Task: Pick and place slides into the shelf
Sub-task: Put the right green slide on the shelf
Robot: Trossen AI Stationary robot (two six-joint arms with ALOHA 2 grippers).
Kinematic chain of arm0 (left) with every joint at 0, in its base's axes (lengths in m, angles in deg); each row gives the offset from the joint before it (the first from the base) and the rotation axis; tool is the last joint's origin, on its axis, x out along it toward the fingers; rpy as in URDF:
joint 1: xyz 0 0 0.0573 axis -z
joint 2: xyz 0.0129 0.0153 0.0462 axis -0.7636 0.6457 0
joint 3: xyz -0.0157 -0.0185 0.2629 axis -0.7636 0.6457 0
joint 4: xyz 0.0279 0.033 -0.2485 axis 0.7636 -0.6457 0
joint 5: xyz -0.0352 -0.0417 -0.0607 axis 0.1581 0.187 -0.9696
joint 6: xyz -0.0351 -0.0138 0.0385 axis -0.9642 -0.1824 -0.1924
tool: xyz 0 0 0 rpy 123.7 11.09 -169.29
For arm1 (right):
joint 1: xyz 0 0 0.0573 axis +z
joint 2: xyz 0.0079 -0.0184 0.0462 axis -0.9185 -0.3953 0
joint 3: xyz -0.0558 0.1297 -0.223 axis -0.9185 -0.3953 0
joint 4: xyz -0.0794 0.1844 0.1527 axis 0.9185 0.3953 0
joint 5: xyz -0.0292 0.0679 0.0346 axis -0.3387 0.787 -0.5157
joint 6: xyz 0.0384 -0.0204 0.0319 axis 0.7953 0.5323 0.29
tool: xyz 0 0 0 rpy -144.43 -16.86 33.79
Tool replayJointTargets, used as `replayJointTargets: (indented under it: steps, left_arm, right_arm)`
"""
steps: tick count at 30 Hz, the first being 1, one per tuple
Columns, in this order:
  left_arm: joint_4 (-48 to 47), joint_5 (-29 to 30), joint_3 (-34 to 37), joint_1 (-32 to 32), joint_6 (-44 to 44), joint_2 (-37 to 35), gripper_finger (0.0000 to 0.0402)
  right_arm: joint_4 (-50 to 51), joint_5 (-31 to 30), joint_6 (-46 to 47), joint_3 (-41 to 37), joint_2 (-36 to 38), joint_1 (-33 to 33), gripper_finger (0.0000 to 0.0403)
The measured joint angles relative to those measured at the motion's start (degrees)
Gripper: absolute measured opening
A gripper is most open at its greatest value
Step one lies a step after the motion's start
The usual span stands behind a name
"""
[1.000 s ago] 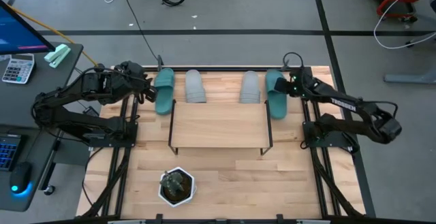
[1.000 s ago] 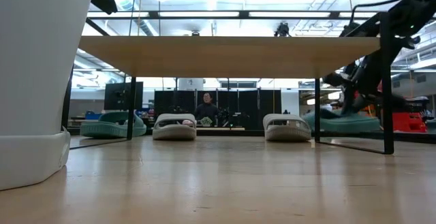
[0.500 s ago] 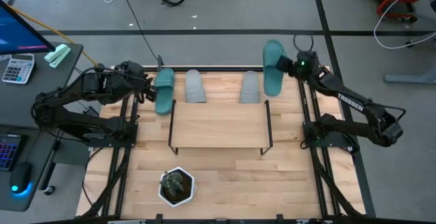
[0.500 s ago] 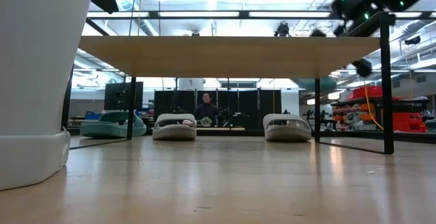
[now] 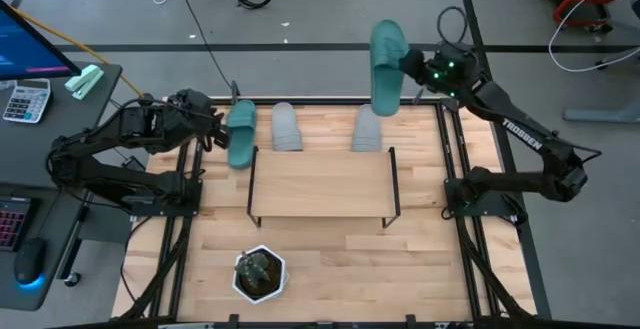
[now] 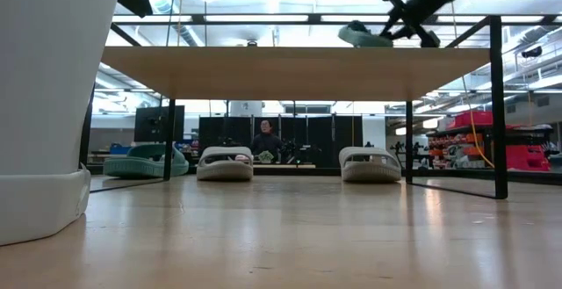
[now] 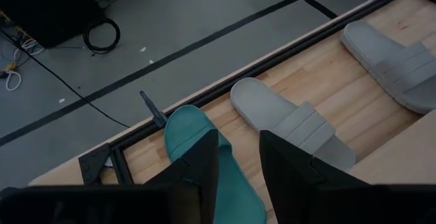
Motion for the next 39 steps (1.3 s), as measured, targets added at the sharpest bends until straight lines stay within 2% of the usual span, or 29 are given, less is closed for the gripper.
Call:
replayJointTargets:
  steps: [9, 20, 29, 39]
  left_arm:
    - [-0.01, 0.64, 0.00, 0.02, -0.09, 0.00, 0.0111]
    - [0.76, 0.66, 0.00, 0.01, -0.42, 0.01, 0.0111]
    - [0.78, 0.66, 0.00, 0.01, -0.43, 0.01, 0.0113]
    - [0.78, 0.66, 0.00, 0.00, -0.44, 0.01, 0.0108]
  right_arm:
    - [13.27, -10.34, 9.97, -0.02, -0.89, 14.23, 0.0034]
    - [19.79, -22.32, 24.35, -0.02, -2.81, 29.11, 0.0034]
    - [21.39, -23.35, 29.84, -0.02, -8.09, 35.77, 0.0034]
    - [27.62, -23.35, 31.26, -0.02, -9.56, 37.48, 0.0034]
